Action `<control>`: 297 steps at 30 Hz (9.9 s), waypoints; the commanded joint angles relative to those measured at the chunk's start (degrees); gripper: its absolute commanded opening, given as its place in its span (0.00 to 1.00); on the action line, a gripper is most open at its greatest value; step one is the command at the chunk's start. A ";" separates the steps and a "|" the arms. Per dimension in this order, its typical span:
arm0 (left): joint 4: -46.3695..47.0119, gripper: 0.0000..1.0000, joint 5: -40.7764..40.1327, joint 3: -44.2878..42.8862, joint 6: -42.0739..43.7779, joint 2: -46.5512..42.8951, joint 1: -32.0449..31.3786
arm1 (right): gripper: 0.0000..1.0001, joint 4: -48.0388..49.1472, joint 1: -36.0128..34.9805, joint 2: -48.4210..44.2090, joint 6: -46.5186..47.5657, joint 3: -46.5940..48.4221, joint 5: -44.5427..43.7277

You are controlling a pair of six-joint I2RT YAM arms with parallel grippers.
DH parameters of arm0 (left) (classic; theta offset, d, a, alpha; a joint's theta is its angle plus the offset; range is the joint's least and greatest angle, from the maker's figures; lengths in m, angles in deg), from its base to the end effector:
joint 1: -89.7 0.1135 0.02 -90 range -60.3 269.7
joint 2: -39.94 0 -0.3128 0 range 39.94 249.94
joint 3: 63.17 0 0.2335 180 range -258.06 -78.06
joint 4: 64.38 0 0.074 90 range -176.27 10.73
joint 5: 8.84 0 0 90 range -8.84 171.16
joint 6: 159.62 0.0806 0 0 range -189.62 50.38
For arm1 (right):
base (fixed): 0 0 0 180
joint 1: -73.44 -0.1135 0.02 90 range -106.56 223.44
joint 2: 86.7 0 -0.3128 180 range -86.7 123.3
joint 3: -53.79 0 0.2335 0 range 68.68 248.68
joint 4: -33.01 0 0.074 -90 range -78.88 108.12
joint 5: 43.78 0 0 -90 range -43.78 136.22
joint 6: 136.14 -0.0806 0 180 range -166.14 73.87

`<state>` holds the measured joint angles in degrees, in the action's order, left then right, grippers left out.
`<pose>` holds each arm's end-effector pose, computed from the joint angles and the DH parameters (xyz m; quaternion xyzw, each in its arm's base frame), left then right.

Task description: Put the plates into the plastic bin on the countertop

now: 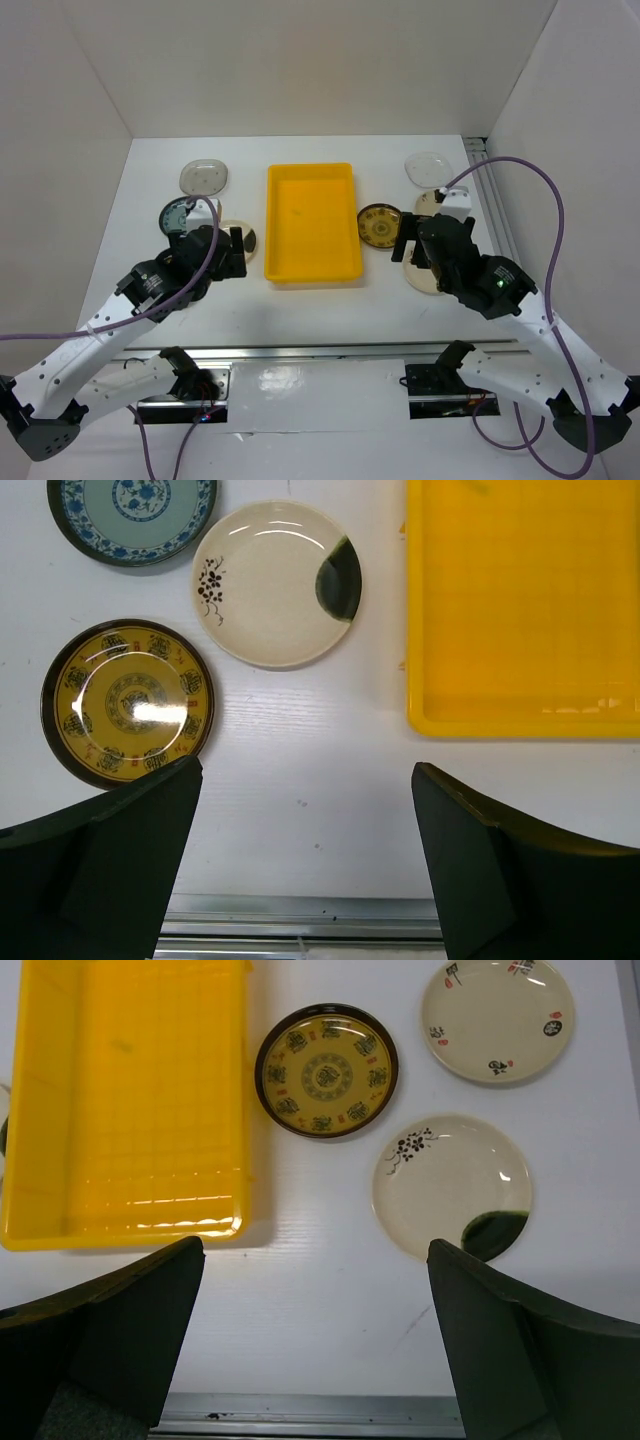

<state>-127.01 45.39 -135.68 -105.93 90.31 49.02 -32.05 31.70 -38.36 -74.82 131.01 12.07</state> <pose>0.1390 -0.0573 0.3519 -0.0956 0.8685 -0.0298 0.4855 0.1272 0.0529 0.3769 0.0351 0.8620 0.0355 0.5045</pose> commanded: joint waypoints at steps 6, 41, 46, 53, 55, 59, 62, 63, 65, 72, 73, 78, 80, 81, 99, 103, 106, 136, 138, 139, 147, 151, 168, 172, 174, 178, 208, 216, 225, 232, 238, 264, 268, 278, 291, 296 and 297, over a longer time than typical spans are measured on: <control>3.71 1.00 4.30 -0.82 2.57 -0.71 -0.09 | 1.00 6.92 0.34 3.67 -2.69 -1.59 -1.28; 10.57 1.00 23.38 1.38 10.04 0.34 9.05 | 0.74 53.51 41.74 48.78 12.60 -8.79 45.92; 10.57 1.00 23.38 1.38 10.04 0.34 9.05 | 0.69 54.74 41.03 52.38 12.60 -9.41 45.93; 10.57 1.00 23.38 1.38 10.04 0.34 9.05 | 0.52 55.36 41.03 54.93 12.60 -9.41 45.76; 10.57 1.00 23.38 1.38 10.04 0.34 9.05 | 0.42 55.36 41.03 54.93 12.08 -8.89 45.14; 10.57 1.00 23.38 1.38 10.04 0.34 9.05 | 0.34 54.13 41.56 54.93 12.08 -8.89 44.61; 10.57 1.00 23.38 1.38 10.04 0.34 9.05 | 0.26 53.08 42.09 54.93 12.08 -8.89 43.47; 10.57 1.00 23.38 1.38 10.04 0.34 9.05 | 0.23 53.07 42.09 54.93 12.08 -8.89 43.47; 10.57 1.00 23.38 1.38 10.04 0.87 9.05 | 0.07 52.37 42.61 54.93 12.08 -8.28 42.86; 10.57 1.00 22.33 1.38 10.04 0.87 9.05 | 0.00 47.46 42.09 49.23 10.85 -3.99 37.50; 10.57 1.00 22.32 1.38 10.04 0.87 9.05 | 0.00 45.27 41.57 48.44 10.32 -2.66 36.01; 10.05 1.00 21.18 1.38 8.90 1.40 9.05 | 0.00 38.05 37.97 44.66 10.32 5.95 22.43; 10.04 1.00 19.69 1.38 8.20 1.40 9.05 | 0.00 37.43 34.90 42.99 10.32 8.42 17.91; 10.04 1.00 19.68 1.38 7.58 1.40 9.05 | 0.00 36.91 33.92 41.24 10.32 8.95 14.06; 7.66 1.00 20.64 -0.73 2.57 6.24 25.37 | 0.00 47.88 12.39 49.12 15.85 13.78 31.87; 9.87 1.00 26.52 0.32 2.04 5.18 36.45 | 0.00 49.03 11.06 55.98 15.86 17.11 33.27; 9.87 1.00 26.54 0.85 2.04 6.49 40.94 | 0.00 49.03 11.06 59.32 16.38 18.44 33.27; 9.87 1.00 31.27 1.90 0.63 13.51 42.71 | 1.00 49.99 7.73 50.02 18.40 21.01 41.70; 10.39 1.00 32.95 1.90 0.10 14.75 43.24 | 1.00 50.00 6.84 46.96 17.79 18.55 44.77; 10.91 1.00 34.44 1.90 0.10 15.37 43.93 | 1.00 50.95 6.06 45.81 17.79 17.14 45.74; 13.29 0.98 37.43 -2.66 3.27 24.24 48.24 | 1.00 57.29 3.24 37.80 18.84 1.76 50.76; 15.83 0.97 43.76 -5.04 3.27 33.55 48.25 | 1.00 58.52 2.71 36.75 18.84 -0.98 52.17; 20.94 0.89 40.86 -6.45 3.88 45.78 49.82 | 1.00 59.58 2.71 32.61 19.99 -5.01 52.78; 22.79 0.87 43.23 -5.40 3.88 46.92 50.35 | 1.00 59.58 2.71 32.00 19.99 -5.02 53.31; 24.71 0.87 43.77 -5.39 4.50 46.93 50.35 | 1.00 60.10 2.71 32.00 19.99 -5.02 53.31; 25.33 0.87 44.38 -4.86 5.64 47.63 50.35 | 1.00 60.10 2.71 31.47 19.99 -5.55 53.31; 21.21 0.15 30.32 -4.34 5.11 54.40 43.32 | 1.00 59.05 3.24 30.94 19.99 -5.55 52.26; 19.97 0.00 29.79 -4.86 3.97 52.47 43.32 | 1.00 58.52 3.24 30.41 19.99 -5.55 51.73; 21.64 0.00 29.45 -3.63 3.36 38.16 43.32 | 1.00 58.52 3.77 30.41 18.84 -4.50 51.73; 23.40 0.00 30.23 -2.06 3.88 29.62 43.32 | 1.00 57.47 4.29 30.41 18.84 -3.97 49.98; 26.91 0.00 33.12 -0.82 3.88 17.52 42.80 | 1.00 55.80 4.82 28.05 18.15 -3.97 45.94; 45.55 0.00 50.80 -16.63 -1.39 52.87 25.75 | 1.00 39.54 9.66 4.49 8.03 -8.10 25.89; 46.68 0.00 50.88 -19.19 -1.39 57.11 25.75 | 1.00 39.54 10.27 3.87 7.51 -8.62 25.89; 45.20 0.39 50.53 -25.69 0.19 61.69 24.43 | 1.00 41.21 10.80 5.63 7.51 -9.15 28.87; 45.46 1.00 45.71 -16.65 -1.30 45.89 19.96 | 1.00 33.40 15.01 5.63 -1.09 -11.95 12.23; 37.05 1.00 38.34 -16.02 0.10 33.14 14.06 | 1.00 21.02 24.40 6.86 -19.95 -18.88 3.65; 32.59 1.00 37.10 -16.03 0.10 31.30 12.32 | 1.00 20.12 27.81 4.51 -22.27 -20.47 3.65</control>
<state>-88.35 87.79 -150.17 -106.66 128.10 64.78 -2.13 54.24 -31.91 -83.91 114.61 23.15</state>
